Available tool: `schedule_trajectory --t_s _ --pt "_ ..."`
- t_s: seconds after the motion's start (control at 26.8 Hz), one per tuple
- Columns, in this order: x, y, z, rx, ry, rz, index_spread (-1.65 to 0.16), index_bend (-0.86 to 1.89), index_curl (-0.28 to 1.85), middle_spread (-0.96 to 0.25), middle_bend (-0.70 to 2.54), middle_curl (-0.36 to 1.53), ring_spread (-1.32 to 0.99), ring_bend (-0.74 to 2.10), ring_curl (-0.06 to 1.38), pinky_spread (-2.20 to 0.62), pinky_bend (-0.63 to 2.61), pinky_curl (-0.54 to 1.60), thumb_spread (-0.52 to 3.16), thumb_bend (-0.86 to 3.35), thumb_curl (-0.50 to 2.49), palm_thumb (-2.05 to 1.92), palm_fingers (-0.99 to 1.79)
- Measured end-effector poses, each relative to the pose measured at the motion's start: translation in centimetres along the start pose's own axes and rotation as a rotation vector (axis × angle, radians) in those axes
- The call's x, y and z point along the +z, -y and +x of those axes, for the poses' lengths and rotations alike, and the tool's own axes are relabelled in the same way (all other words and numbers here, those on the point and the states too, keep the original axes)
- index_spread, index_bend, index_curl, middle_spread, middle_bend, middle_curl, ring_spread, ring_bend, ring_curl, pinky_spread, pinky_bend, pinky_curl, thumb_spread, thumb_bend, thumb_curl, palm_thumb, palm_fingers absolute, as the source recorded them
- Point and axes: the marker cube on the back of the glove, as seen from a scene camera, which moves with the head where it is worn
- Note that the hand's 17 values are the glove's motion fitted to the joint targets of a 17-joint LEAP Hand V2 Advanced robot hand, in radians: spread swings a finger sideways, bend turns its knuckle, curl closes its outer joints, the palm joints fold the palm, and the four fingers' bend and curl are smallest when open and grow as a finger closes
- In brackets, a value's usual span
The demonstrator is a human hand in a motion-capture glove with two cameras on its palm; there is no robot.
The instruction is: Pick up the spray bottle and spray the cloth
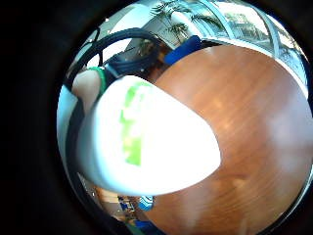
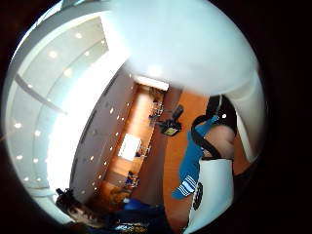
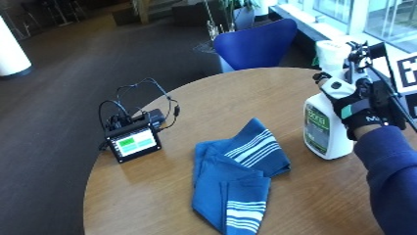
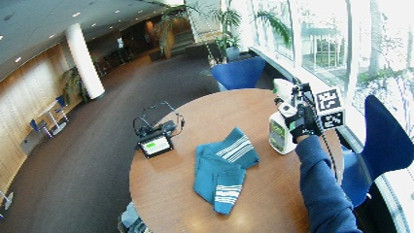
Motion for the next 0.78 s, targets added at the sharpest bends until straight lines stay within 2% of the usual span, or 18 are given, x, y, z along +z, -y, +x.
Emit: schedule_trajectory --t_s 0.11,0.22,0.37,0.49,0.63,0.78 --pt "-0.5 0.4 1.4 0.014 0.022 0.044 -0.41 -0.02 -0.01 -0.11 0.82 0.46 -0.16 0.93 0.43 0.08 0.60 0.31 0.89 0.14 0.51 1.00 0.72" --pt "-3.4 0.0 1.5 0.008 0.067 0.191 -0.36 0.18 0.06 -0.14 0.79 0.45 -0.18 0.89 0.41 -0.10 0.62 0.30 0.74 0.07 0.53 0.97 1.16" --pt "-10.5 -1.8 0.7 0.014 0.099 0.456 -0.33 0.22 0.15 -0.16 0.78 0.47 -0.20 0.87 0.44 -0.19 0.56 0.33 0.61 0.03 0.56 0.98 1.25" --pt "-15.3 -1.6 4.2 0.046 0.078 0.567 -0.32 0.21 0.19 -0.17 0.77 0.48 -0.21 0.85 0.44 -0.23 0.54 0.33 0.55 0.00 0.58 1.00 1.27" --pt "-18.4 -2.8 7.1 0.069 0.053 0.564 -0.31 0.19 0.23 -0.17 0.76 0.48 -0.22 0.82 0.44 -0.26 0.52 0.34 0.48 -0.02 0.61 1.01 1.29" --pt "-19.0 -4.4 5.8 0.059 0.041 0.407 -0.31 0.17 0.26 -0.17 0.75 0.48 -0.22 0.80 0.44 -0.28 0.51 0.34 0.43 -0.03 0.63 1.01 1.30"
